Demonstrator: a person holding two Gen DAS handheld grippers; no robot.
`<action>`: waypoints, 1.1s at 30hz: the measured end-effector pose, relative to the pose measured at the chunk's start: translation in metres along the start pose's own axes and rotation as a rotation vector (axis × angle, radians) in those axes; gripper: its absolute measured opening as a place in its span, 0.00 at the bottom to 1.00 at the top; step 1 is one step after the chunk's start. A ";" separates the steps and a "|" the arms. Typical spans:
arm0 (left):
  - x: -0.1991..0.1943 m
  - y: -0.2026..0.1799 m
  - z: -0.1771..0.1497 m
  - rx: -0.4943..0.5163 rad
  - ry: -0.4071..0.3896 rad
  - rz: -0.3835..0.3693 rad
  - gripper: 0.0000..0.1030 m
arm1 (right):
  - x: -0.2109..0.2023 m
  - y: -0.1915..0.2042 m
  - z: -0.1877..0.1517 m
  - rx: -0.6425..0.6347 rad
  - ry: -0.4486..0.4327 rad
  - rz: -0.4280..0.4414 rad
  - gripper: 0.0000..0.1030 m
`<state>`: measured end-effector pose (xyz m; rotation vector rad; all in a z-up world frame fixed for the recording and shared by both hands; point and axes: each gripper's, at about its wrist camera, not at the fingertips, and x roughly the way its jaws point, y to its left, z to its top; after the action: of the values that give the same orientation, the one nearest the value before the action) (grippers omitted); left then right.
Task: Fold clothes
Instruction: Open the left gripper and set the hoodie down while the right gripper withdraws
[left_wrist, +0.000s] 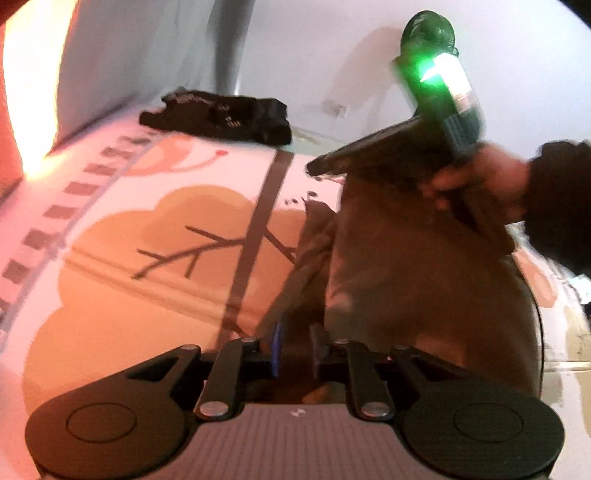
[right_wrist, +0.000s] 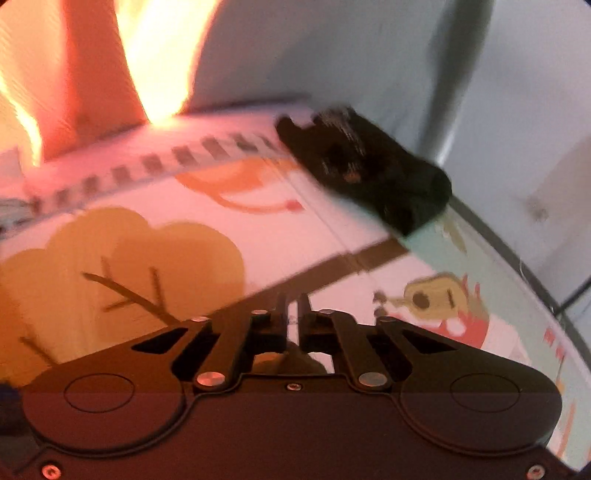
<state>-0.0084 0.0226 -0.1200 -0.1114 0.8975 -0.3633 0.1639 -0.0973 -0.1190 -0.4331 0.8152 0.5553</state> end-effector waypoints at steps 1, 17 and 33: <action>0.000 0.002 -0.001 -0.007 0.000 -0.014 0.21 | 0.012 0.002 -0.004 -0.011 0.022 -0.021 0.03; -0.025 -0.012 0.004 -0.001 -0.098 -0.091 0.77 | 0.055 0.038 -0.031 -0.181 0.112 -0.183 0.12; -0.009 -0.061 0.009 0.142 -0.056 -0.074 0.79 | -0.079 -0.005 0.012 -0.115 0.097 -0.175 0.57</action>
<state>-0.0218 -0.0314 -0.0930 -0.0238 0.8114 -0.4895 0.1293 -0.1182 -0.0494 -0.6339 0.8313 0.4224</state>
